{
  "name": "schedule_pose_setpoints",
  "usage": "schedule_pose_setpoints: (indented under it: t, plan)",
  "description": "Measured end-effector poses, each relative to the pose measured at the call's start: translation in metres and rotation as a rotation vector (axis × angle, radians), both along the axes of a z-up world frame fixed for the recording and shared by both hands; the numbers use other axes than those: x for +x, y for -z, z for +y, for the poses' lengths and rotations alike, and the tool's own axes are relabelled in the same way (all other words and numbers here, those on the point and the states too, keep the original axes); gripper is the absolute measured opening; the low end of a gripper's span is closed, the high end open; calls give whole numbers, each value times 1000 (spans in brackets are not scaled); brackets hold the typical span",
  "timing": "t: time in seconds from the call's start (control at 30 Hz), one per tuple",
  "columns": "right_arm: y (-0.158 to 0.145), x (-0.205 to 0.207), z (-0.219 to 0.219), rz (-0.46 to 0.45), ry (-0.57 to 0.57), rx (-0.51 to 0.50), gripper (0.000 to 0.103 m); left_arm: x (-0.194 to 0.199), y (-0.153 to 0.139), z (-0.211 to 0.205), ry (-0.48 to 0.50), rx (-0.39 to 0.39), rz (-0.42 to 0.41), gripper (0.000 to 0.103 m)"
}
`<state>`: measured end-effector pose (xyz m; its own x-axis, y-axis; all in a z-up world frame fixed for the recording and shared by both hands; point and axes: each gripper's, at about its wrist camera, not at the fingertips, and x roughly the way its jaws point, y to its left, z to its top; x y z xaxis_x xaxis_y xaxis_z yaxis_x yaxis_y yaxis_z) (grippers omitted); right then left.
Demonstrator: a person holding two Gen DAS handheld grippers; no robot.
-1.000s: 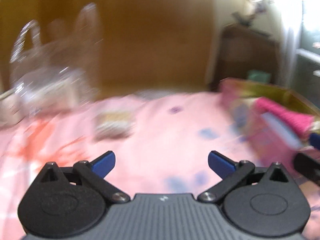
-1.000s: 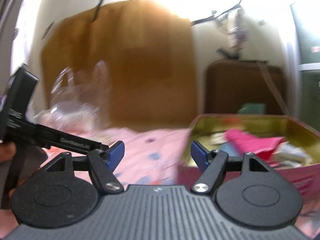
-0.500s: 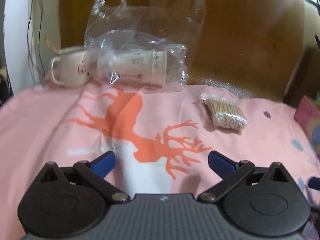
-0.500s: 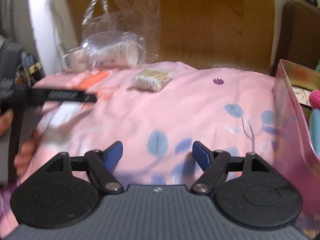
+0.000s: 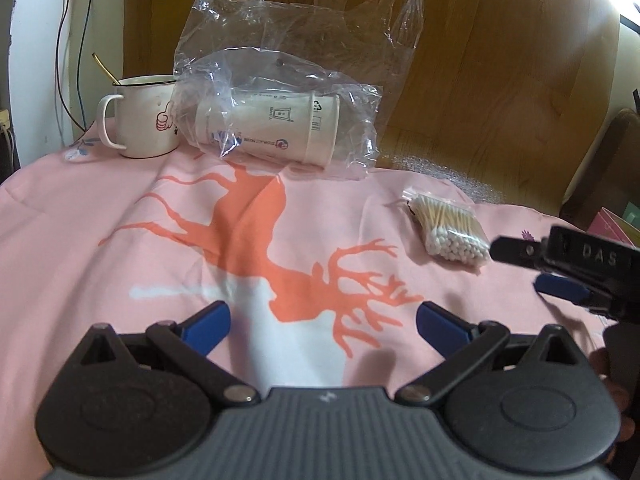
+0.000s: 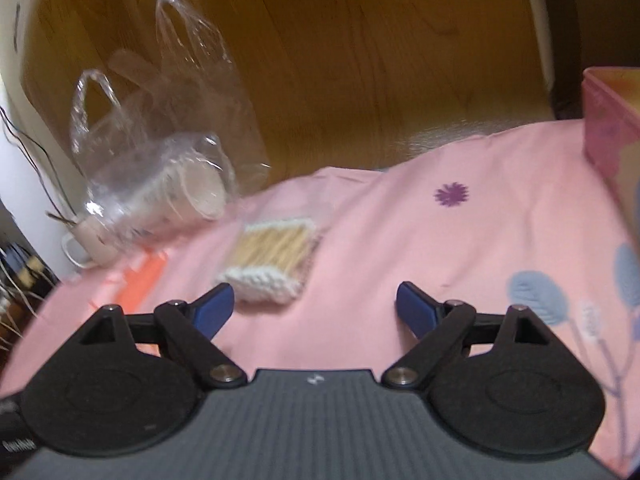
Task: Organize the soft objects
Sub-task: 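Grasp the cotton swab bag with the right gripper and lift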
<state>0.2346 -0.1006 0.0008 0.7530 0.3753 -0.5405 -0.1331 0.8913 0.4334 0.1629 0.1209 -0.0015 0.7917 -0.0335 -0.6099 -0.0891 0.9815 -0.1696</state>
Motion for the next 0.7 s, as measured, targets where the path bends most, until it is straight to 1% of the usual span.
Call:
schedule_pose_setpoints:
  t: [0.1, 0.37, 0.5, 0.63, 0.67, 0.7]
  plan:
    - [0, 4, 7, -3, -39, 12, 91, 0, -1, -1, 5, 0, 0, 103]
    - [0, 34, 41, -4, -58, -68, 92, 0, -1, -2, 10, 2, 0, 103]
    - [1, 45, 59, -6, -82, -135, 94, 0, -1, -2, 11, 1, 0, 103]
    - [1, 50, 76, -5, -115, -260, 96, 0, -1, -2, 11, 1, 0, 103]
    - [2, 50, 79, -6, -120, -284, 95, 0, -1, -2, 11, 1, 0, 103]
    - [2, 50, 80, -8, -121, -296, 93, 0, -1, -2, 11, 1, 0, 103]
